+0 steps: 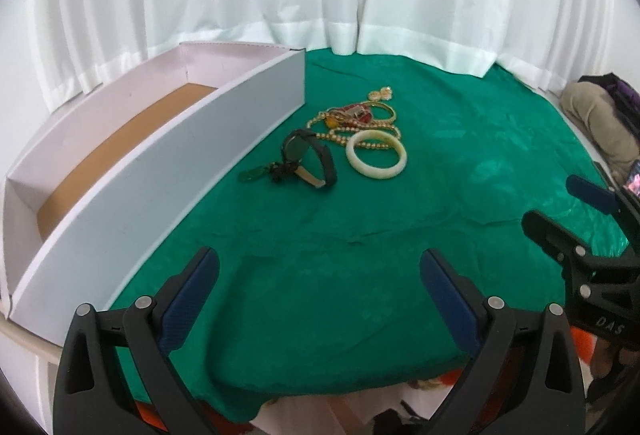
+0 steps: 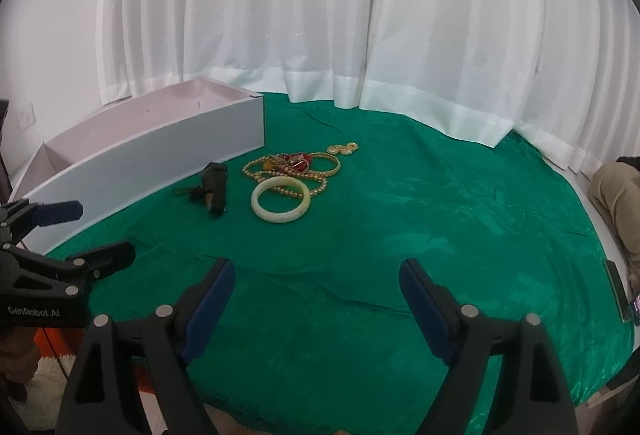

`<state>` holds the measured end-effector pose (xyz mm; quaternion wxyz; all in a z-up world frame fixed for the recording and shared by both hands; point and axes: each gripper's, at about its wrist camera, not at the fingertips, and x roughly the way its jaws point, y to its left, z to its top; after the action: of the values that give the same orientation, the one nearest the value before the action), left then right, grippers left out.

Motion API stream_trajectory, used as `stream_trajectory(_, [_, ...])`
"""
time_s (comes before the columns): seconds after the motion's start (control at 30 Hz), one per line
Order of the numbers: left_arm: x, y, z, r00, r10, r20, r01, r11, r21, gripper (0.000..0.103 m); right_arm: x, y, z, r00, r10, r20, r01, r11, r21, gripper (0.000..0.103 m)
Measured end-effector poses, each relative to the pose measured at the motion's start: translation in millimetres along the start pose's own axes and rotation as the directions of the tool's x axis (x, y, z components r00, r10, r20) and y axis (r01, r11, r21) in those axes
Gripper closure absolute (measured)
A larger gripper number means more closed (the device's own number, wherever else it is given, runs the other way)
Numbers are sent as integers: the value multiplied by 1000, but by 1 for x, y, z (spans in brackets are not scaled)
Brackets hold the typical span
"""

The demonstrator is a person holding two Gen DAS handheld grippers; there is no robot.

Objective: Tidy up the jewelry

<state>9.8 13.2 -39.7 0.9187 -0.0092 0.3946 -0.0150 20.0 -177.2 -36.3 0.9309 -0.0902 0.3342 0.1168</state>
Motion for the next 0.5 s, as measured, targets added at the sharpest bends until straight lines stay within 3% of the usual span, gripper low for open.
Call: stream_trajectory(0.5, [8, 9, -4, 1000, 3, -23, -4, 999, -38, 2, 2, 8, -3, 999, 22, -26, -23, 1000, -18, 17])
